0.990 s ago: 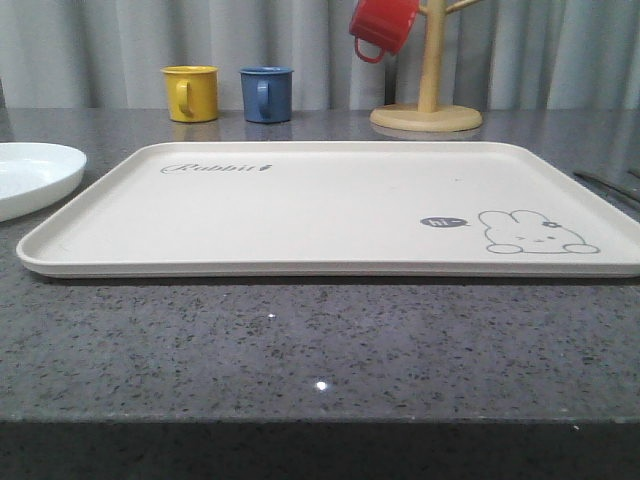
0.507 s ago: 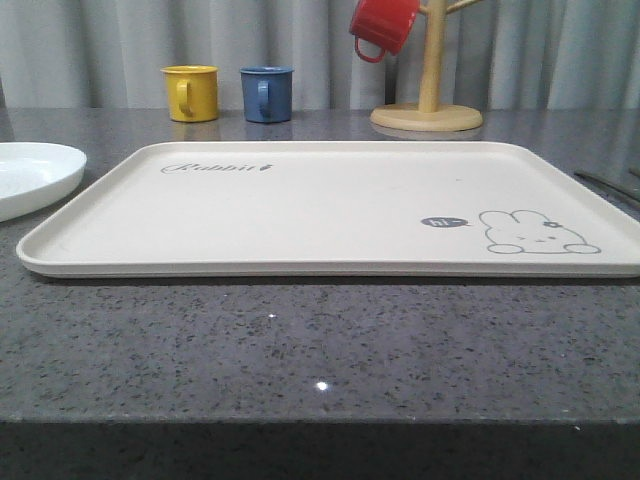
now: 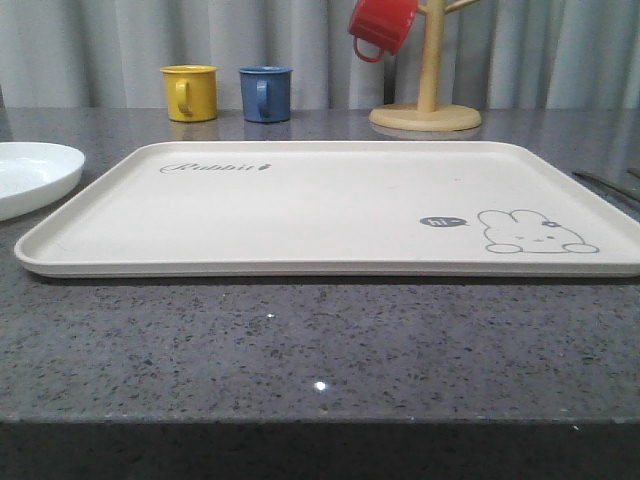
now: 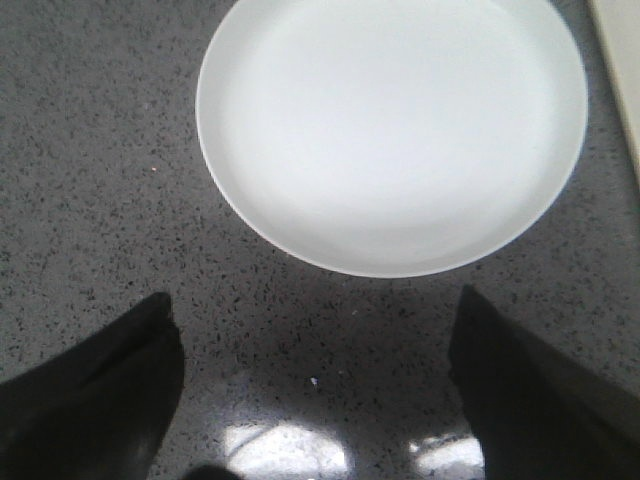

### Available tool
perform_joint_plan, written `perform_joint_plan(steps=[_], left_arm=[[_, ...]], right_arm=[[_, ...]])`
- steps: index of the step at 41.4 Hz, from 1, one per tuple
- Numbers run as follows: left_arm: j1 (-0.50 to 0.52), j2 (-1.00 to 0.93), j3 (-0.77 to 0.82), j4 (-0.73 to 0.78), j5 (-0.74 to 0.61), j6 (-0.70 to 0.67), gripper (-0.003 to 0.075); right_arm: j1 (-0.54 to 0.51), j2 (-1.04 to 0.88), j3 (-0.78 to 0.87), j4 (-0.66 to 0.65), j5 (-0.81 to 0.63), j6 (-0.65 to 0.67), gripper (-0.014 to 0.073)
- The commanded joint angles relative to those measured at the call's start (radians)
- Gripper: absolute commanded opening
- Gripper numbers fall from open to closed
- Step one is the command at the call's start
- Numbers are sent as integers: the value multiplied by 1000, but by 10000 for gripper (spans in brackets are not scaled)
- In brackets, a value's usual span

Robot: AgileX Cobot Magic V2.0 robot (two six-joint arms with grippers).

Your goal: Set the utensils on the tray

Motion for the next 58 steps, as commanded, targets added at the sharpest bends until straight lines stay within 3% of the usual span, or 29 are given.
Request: perform_joint_plan(steps=[1, 7, 11, 17, 27, 35, 49, 58], left_arm=[[74, 99, -98, -16, -21, 16, 533], [305, 266, -202, -414, -48, 299, 533], [362, 357, -242, -557, -56, 407, 533], [355, 466, -266, -600, -102, 426, 513], [355, 545, -266, -603, -126, 428, 350], [355, 559, -266, -605, -117, 428, 338], [355, 557, -268, -605, -101, 428, -21], [355, 525, -333, -607, -38, 428, -20]], right_arm=[[-6, 10, -32, -14, -67, -6, 448], [-6, 10, -32, -14, -67, -6, 448], [-6, 10, -32, -14, -67, -6, 448], [-6, 10, -32, -14, -67, -6, 448], [-6, 10, -32, -14, -67, -6, 448], [-6, 10, -32, -14, -67, -6, 448], [-6, 10, -32, -14, -67, -6, 448], [-6, 10, -32, -14, -67, -6, 448]])
